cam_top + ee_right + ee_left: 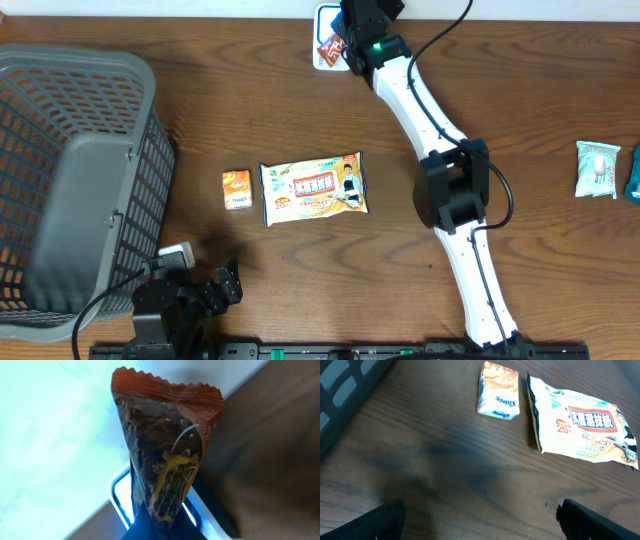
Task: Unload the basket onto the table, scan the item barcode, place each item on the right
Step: 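Hold the TOP bar up against the white scanner, then carry the TOP bar right and drop it near the wipes pack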
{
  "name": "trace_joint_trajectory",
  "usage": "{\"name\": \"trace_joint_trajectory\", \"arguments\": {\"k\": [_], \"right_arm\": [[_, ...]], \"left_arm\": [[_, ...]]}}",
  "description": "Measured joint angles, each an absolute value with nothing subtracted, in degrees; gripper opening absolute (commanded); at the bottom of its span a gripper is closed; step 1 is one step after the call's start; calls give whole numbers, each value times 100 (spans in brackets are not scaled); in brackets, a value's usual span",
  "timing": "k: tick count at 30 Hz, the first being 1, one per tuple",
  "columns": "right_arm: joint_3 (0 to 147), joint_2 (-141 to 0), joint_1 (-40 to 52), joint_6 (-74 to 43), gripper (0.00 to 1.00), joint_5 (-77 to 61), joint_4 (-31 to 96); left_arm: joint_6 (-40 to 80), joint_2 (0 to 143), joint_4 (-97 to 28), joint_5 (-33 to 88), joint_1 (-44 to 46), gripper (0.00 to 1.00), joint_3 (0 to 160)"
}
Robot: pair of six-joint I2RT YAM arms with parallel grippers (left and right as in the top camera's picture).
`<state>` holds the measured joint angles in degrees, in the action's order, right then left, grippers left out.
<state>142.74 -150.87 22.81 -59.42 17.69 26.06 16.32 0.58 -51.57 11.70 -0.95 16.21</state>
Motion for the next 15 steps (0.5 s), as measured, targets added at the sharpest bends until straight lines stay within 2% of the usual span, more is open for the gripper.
{"name": "trace_joint_trajectory", "arguments": {"k": [7, 15], "right_arm": [[14276, -15089, 2296, -5631, 2, 2259, 1634], [14276, -15102, 2281, -5535, 2, 2324, 1483]], "left_arm": [[1632, 58, -5157, 1170, -95, 98, 1621], [1632, 58, -5157, 1170, -95, 98, 1621]]}}
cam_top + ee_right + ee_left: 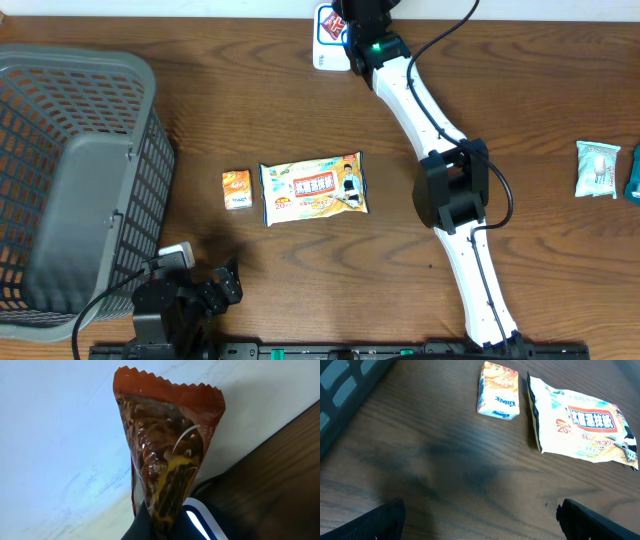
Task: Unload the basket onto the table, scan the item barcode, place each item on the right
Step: 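Carry the TOP bar right and drop it near the wipes pack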
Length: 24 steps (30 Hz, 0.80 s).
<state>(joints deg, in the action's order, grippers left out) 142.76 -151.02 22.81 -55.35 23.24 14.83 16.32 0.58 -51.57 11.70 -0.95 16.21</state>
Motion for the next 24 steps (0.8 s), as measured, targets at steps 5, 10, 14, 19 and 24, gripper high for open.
{"name": "trace_joint_trajectory", "arguments": {"k": [5, 10, 14, 19, 24], "right_arm": [[14348, -15102, 2257, -5437, 2, 2119, 2189], [14365, -14967, 2082, -5339, 1, 2016, 4075], [14365, -14508, 1570, -5201, 1, 2025, 6042], [14418, -13843, 416, -4873, 1, 2174, 7964], [14407, -13909, -652, -3863, 1, 2305, 8031]], "left_arm": [[1632, 58, -5157, 1170, -95, 98, 1621], [1629, 58, -5159, 1170, -95, 98, 1621], [1632, 58, -5157, 1170, -95, 98, 1621], [1629, 58, -5159, 1170, -95, 98, 1621], [1632, 58, -5159, 1170, -95, 98, 1621]]}}
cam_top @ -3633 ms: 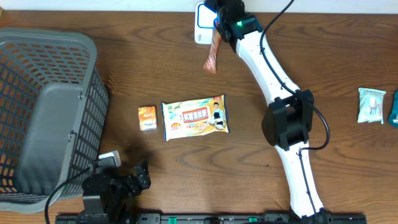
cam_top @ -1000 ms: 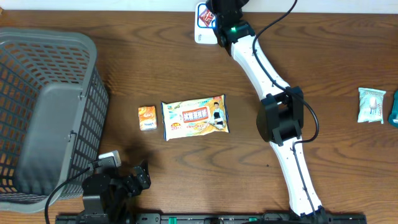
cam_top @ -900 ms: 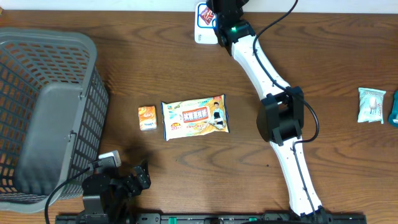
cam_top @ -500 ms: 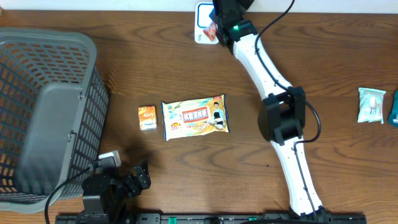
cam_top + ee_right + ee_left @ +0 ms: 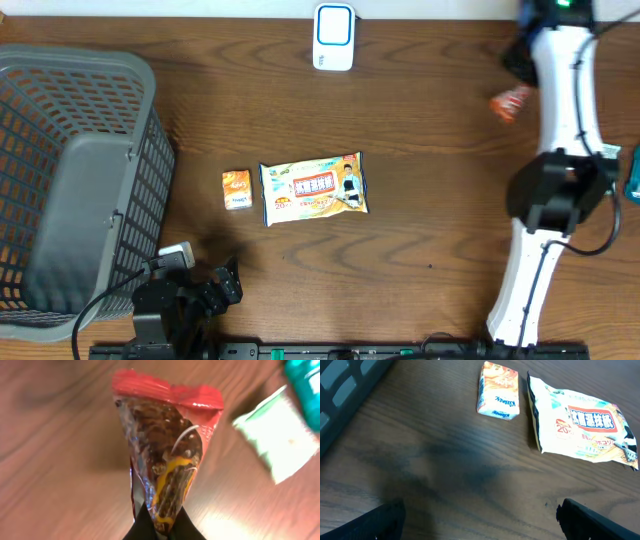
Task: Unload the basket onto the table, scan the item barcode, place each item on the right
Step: 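Carry the TOP bar right and drop it near the wipes pack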
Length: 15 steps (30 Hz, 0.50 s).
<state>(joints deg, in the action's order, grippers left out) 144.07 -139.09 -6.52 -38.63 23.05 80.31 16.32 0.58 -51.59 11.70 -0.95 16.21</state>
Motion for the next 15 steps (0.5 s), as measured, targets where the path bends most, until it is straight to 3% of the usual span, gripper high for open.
{"name": "trace_joint_trajectory", "arguments": {"k": [2, 5, 9, 10, 15], "right_arm": [[14376, -14101, -961, -3417, 2, 2351, 7909], [14344, -14503, -1354, -2926, 24, 2405, 7771], [14247, -14934, -1844, -2652, 76, 2215, 7712], [14215, -14964, -1981, -2635, 99, 2141, 7730], [14191, -14894, -2497, -2609, 99, 1647, 7872]], "left_arm": [[1632, 58, -5159, 1170, -95, 98, 1621], [1629, 58, -5159, 1170, -95, 98, 1621], [1632, 58, -5159, 1170, -95, 98, 1621], [1632, 58, -5159, 1170, -95, 98, 1621], [1629, 58, -5159, 1170, -95, 98, 1621]]}}
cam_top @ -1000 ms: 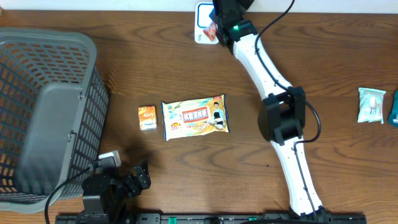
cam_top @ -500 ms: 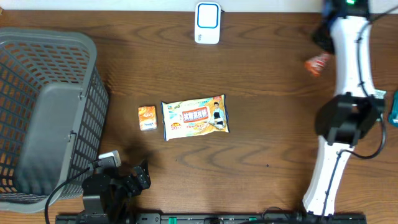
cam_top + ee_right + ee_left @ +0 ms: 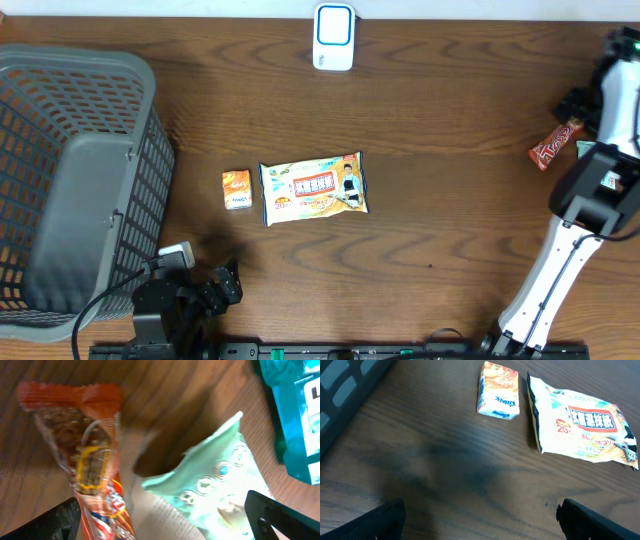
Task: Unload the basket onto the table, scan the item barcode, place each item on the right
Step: 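Carry the TOP bar right and drop it near the wipes pack, then reach the right gripper to the small orange box and grasp it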
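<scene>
The red-brown snack bar [image 3: 556, 143] lies loose near the table's right edge, a little blurred in the right wrist view [image 3: 87, 460]. My right gripper [image 3: 170, 520] stands open above it with its fingers spread wide; the bar is at the left finger [image 3: 62, 520]. Overhead, the right gripper [image 3: 580, 108] sits just beside the bar. The white and blue scanner [image 3: 333, 36] stands at the back middle. My left gripper [image 3: 480, 525] rests open at the front left [image 3: 205, 292], holding nothing.
A mint-green packet [image 3: 225, 495] and a teal pack [image 3: 295, 415] lie right next to the bar. A small orange box [image 3: 237, 189] and a flat printed pouch [image 3: 314, 187] lie mid-table. A grey basket [image 3: 75, 180] fills the left side.
My right gripper was shut on the snack bar above the right part of the table. It is now open, and the bar is free of it, farther right beside the mint-green packet.
My right gripper held the snack bar at the scanner at the back of the table, at both the first and second moments. Then it held the bar over the right side. Now the bar is let go near the right edge. The left arm stayed still.
</scene>
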{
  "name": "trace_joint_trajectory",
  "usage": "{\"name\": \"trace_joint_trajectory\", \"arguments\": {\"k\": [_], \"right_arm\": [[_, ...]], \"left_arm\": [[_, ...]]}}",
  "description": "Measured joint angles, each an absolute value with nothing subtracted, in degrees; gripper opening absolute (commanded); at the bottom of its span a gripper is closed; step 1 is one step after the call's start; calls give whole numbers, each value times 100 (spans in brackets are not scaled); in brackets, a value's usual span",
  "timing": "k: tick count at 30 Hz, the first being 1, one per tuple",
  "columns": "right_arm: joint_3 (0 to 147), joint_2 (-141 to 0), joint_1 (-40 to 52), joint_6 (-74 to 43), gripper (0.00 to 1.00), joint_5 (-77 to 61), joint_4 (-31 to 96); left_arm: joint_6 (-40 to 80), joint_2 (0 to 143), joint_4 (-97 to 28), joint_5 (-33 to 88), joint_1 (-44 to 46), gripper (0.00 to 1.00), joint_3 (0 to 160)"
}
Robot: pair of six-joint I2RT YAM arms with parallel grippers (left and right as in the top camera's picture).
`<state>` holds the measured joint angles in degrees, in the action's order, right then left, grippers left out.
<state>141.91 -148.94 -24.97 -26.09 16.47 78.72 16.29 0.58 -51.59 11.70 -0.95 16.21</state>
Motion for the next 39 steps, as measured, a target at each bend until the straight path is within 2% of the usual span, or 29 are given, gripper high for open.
{"name": "trace_joint_trajectory", "arguments": {"k": [5, 11, 17, 23, 30, 39], "right_arm": [[14188, -14368, -2652, -2676, 99, 499, 8001], [14188, -12881, -2368, -2698, 99, -825, 8060], [14247, -10903, -1597, -2716, 99, -1369, 8158], [14271, -9758, -711, -2718, 99, -1437, 8182], [14271, -9351, 134, -2720, 99, -1168, 8204], [14271, -9435, 401, -2720, 99, -1022, 8307]], "left_arm": [[1632, 58, -5159, 1170, -95, 98, 1621], [1629, 58, -5157, 1170, -95, 98, 1621], [1629, 58, -5159, 1170, -95, 98, 1621], [1632, 58, -5159, 1170, -95, 98, 1621], [1629, 58, -5159, 1170, -95, 98, 1621], [1632, 58, -5159, 1170, -95, 98, 1621]]}}
